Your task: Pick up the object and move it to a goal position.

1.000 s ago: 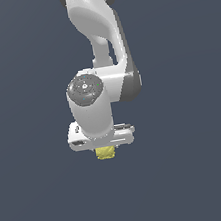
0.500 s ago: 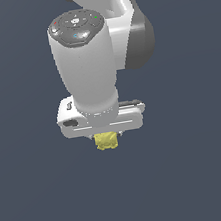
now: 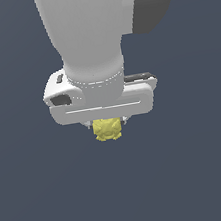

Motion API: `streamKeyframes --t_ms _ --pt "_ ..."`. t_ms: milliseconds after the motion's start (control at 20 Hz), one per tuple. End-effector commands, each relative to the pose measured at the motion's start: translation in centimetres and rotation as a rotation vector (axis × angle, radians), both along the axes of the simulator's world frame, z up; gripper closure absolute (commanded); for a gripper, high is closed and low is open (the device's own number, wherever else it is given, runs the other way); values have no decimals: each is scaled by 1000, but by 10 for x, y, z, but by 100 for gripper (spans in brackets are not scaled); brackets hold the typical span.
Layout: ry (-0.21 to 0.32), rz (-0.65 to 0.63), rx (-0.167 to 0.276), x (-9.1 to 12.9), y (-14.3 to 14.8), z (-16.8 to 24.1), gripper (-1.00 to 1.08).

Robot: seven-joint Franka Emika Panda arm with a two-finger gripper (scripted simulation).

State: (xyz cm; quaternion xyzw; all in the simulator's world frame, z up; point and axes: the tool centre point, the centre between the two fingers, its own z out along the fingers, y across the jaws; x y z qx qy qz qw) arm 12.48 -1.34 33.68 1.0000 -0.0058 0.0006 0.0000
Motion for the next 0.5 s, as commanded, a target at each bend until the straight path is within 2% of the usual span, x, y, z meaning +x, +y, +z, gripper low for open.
streamKeyframes --t_ms 0,450 --pt "1 0 0 1 1 10 108" --pt "1 0 0 4 3 24 108"
